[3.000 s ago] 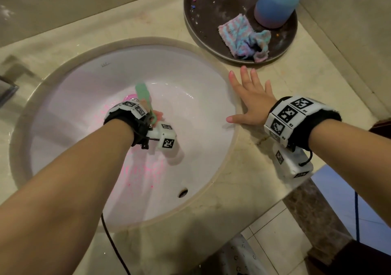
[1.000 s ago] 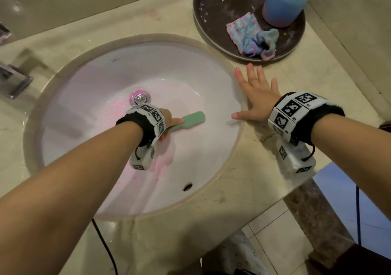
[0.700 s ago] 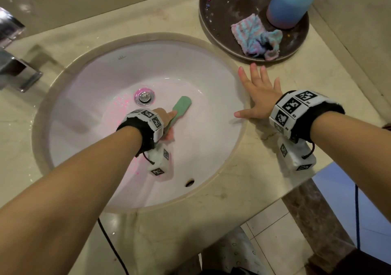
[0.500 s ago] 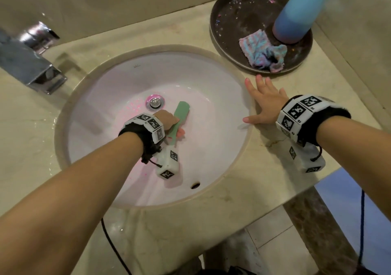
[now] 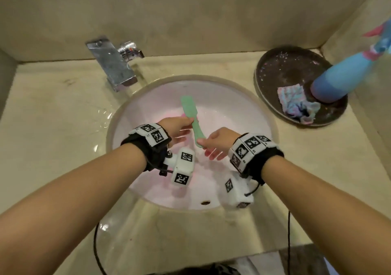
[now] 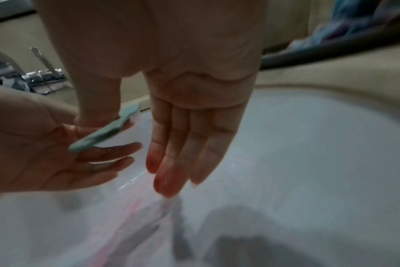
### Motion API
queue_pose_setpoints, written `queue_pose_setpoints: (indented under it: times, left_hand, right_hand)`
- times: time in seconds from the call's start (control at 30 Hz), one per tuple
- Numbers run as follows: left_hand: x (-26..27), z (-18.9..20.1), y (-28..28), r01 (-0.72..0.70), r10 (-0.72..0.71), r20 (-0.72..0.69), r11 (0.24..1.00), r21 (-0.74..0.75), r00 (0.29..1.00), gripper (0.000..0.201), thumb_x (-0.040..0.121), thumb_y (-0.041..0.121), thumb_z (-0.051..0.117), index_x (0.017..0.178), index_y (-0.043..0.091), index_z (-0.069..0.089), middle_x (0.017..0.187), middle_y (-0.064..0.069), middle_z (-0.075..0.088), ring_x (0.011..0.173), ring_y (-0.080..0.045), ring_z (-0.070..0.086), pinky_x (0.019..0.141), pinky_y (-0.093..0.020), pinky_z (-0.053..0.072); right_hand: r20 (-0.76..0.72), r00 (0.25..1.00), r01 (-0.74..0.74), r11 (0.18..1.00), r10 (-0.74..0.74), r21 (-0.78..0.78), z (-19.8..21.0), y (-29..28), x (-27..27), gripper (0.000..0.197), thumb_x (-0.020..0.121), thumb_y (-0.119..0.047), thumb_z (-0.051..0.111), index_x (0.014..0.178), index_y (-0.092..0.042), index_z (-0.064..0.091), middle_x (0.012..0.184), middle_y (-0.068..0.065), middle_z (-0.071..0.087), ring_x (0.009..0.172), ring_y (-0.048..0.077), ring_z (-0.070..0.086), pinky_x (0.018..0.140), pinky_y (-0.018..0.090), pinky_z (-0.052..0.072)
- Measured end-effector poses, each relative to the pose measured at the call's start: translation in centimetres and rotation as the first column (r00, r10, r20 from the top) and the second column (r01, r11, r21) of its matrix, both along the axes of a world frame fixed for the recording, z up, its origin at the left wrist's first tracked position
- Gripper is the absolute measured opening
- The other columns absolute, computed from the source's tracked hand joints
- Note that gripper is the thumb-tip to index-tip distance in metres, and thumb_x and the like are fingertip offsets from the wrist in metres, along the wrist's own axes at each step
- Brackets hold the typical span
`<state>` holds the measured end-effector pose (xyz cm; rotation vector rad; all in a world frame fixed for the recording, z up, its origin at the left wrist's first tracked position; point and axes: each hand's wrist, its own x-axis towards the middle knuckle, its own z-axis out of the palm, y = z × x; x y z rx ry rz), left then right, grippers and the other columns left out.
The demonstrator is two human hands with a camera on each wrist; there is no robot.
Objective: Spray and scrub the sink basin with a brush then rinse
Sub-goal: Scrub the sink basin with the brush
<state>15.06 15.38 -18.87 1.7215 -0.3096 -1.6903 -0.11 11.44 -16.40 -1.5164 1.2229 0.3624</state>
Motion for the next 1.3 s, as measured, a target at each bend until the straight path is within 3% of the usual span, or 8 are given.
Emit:
queue_pose_setpoints:
  times: [0.07, 0.17, 0.33, 0.57, 0.7, 0.8, 1.07, 1.3]
  left_hand:
    - [0.1, 0.3, 0.4, -0.055, 0.054, -0.01, 0.998, -0.01, 0.998, 0.018, 0.096, 0.021, 0.05, 0.081, 0.022, 0.06, 0.086, 0.006, 0.061, 0.096, -0.011, 0.054, 0.09, -0.027, 0.038]
    - [0.5, 1.3, 1.0, -0.088, 0.089, 0.062, 0.996, -0.023, 0.994, 0.016, 0.096, 0.025, 0.051, 0.082, 0.021, 0.059, 0.088, 0.003, 0.062, 0.088, -0.012, 0.057, 0.079, -0.025, 0.041]
    - [3.3, 2.4, 3.4, -0.073, 0.09, 0.413, 0.996, -0.058, 0.906, 0.02, 0.095, 0.03, 0.053, 0.096, 0.012, 0.06, 0.094, -0.007, 0.063, 0.077, -0.016, 0.057, 0.065, -0.021, 0.042]
    - [6.7, 1.6, 8.8, -0.1, 0.077, 0.92, 0.994, -0.041, 0.384, 0.046, 0.09, 0.024, 0.057, 0.134, 0.013, 0.048, 0.14, -0.013, 0.045, 0.131, -0.027, 0.038, 0.107, -0.03, 0.025]
    - [5.8, 0.5, 10.0, -0.163, -0.216, 0.84, 0.928, 0.335, 0.498, 0.08, 0.091, 0.048, 0.05, 0.151, 0.023, 0.003, 0.158, -0.008, -0.007, 0.144, -0.035, -0.009, 0.115, -0.052, 0.002]
    - [5.2, 0.4, 9.5, -0.128, -0.295, 0.787, 0.897, 0.424, 0.542, 0.092, 0.09, 0.054, 0.047, 0.149, 0.02, -0.014, 0.154, -0.006, -0.026, 0.14, -0.035, -0.023, 0.113, -0.055, -0.008]
    - [5.1, -0.1, 8.8, -0.125, -0.356, 0.738, 0.852, 0.508, 0.573, 0.111, 0.081, 0.065, 0.052, 0.144, 0.02, -0.028, 0.148, -0.007, -0.038, 0.137, -0.036, -0.031, 0.109, -0.058, -0.013]
    - [4.8, -0.2, 8.5, -0.134, -0.371, 0.735, 0.84, 0.526, 0.567, 0.118, 0.077, 0.068, 0.055, 0.143, 0.019, -0.029, 0.148, -0.008, -0.039, 0.136, -0.037, -0.031, 0.109, -0.059, -0.012]
  right_hand:
    - [0.141, 0.986, 0.067, 0.99, -0.085, 0.127, -0.3, 0.4, 1.2, 0.022, 0.092, -0.024, 0.057, 0.089, -0.003, 0.062, 0.079, 0.01, 0.065, 0.057, 0.013, 0.061, 0.059, 0.023, 0.051]
    - [0.194, 0.974, 0.086, 0.985, -0.114, 0.151, -1.2, 0.0, 2.6, 0.026, 0.098, -0.013, 0.046, 0.075, -0.009, 0.057, 0.064, 0.005, 0.057, 0.041, 0.007, 0.054, 0.045, 0.018, 0.046]
    - [0.064, 0.998, 0.011, 0.993, -0.003, -0.121, -3.6, -3.6, 2.3, 0.033, 0.097, -0.015, 0.04, 0.066, -0.015, 0.052, 0.06, 0.001, 0.047, 0.048, 0.014, 0.039, 0.048, 0.024, 0.034]
    - [-0.152, 0.969, -0.238, 0.908, 0.196, -0.346, -6.1, -9.7, 1.8, 0.033, 0.096, -0.032, 0.044, 0.071, -0.013, 0.057, 0.071, 0.008, 0.053, 0.072, 0.024, 0.05, 0.065, 0.026, 0.035]
    - [-0.18, 0.958, -0.277, 0.89, 0.225, -0.363, -7.8, -11.3, 2.8, 0.039, 0.094, -0.035, 0.045, 0.061, -0.016, 0.052, 0.064, 0.006, 0.052, 0.071, 0.024, 0.051, 0.068, 0.026, 0.035]
    - [-0.189, 0.958, -0.27, 0.9, 0.216, -0.341, -9.1, -12.4, 3.7, 0.039, 0.093, -0.038, 0.047, 0.06, -0.018, 0.052, 0.061, 0.004, 0.051, 0.06, 0.024, 0.048, 0.065, 0.026, 0.037]
    - [-0.334, 0.922, -0.317, 0.879, 0.197, -0.356, -11.5, -14.0, 3.4, 0.033, 0.095, -0.034, 0.046, 0.078, -0.008, 0.057, 0.062, 0.006, 0.049, 0.069, 0.027, 0.052, 0.064, 0.028, 0.036]
    - [-0.366, 0.928, -0.187, 0.934, 0.067, -0.303, -12.8, -13.5, 2.1, 0.041, 0.089, -0.042, 0.051, 0.097, -0.005, 0.067, 0.08, 0.008, 0.064, 0.054, 0.02, 0.05, 0.053, 0.023, 0.036]
